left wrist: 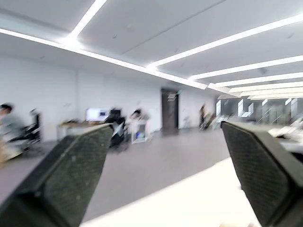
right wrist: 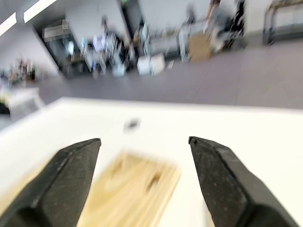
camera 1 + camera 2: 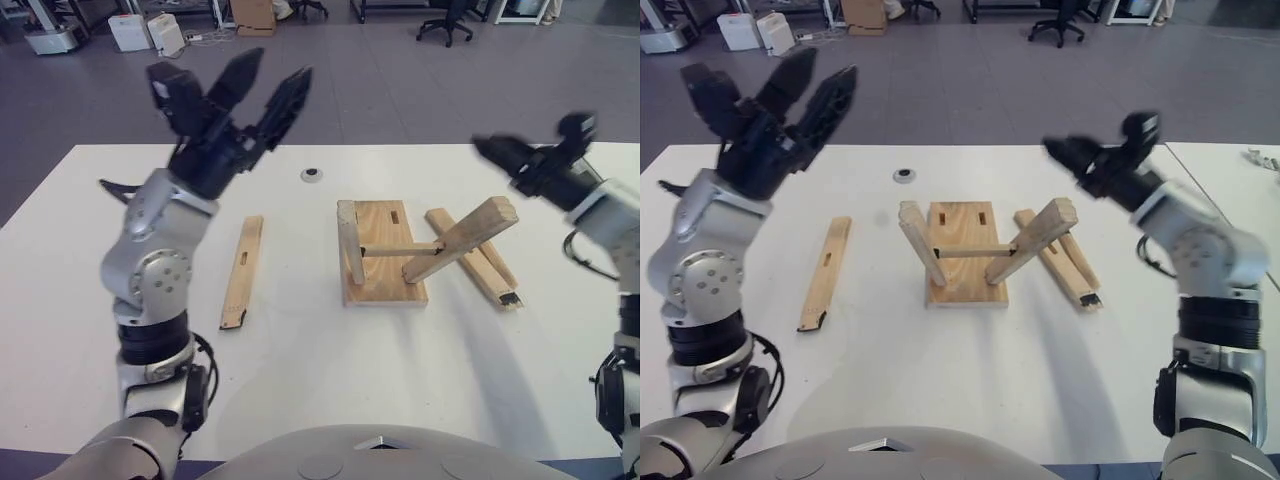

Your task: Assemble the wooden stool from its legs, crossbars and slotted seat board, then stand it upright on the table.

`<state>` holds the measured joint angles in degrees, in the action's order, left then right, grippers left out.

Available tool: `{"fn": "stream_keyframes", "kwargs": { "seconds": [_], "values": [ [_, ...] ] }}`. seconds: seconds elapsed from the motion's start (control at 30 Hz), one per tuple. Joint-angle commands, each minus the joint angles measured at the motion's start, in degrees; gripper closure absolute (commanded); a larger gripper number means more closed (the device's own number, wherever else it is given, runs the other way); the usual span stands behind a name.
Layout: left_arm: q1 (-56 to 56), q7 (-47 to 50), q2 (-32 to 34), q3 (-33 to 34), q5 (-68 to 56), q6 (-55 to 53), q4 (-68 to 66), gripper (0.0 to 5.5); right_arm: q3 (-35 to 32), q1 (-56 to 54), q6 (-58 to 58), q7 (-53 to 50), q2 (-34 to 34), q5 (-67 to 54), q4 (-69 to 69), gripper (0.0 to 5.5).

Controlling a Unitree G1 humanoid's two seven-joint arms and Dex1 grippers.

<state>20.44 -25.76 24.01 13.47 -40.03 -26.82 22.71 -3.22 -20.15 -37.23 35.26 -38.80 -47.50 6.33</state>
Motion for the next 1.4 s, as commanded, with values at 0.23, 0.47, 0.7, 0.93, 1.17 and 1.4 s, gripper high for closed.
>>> {"fn": "stream_keyframes", "kwargs": {
  "seconds": [0.23, 0.47, 0.7, 0.93, 1.17, 1.4],
  "values": [
    [-32.9, -22.6, 25.0, -14.5, 25.0, 9.7, 5.3, 1.3, 10.5, 16.1, -4.6, -0.1, 6.3, 3.7, -27.7, 2.03],
    [-27.4, -25.2, 25.8, -27.6, 38.2, 12.6, 2.2, 1.3, 16.6, -4.3, 12.4, 1.5, 3.9, 30.1, 7.8, 2.03],
    [-20.4, -16.6, 16.5, -34.4, 50.2, 14.6, -7.4, 1.3, 20.6, 6.4, 23.7, 13.5, -3.4, 39.2, 4.8, 2.03],
    [0.5, -4.1, 6.0, -28.2, 50.7, 22.6, -40.1, 1.3, 9.6, 11.4, 17.5, 9.8, -9.4, 39.1, -7.8, 2.03],
    [-17.0, -15.8, 14.1, -16.1, 35.2, 22.1, -16.6, 1.3, 10.4, -3.0, 22.0, 7.6, 1.5, 40.6, 7.0, 2.03],
    [-24.3, -21.4, 17.6, -25.4, 38.1, 11.7, -3.3, 1.3, 19.9, -12.6, 31.5, 11.5, 11.0, 49.4, 28.4, 2.03]
  ]
}}
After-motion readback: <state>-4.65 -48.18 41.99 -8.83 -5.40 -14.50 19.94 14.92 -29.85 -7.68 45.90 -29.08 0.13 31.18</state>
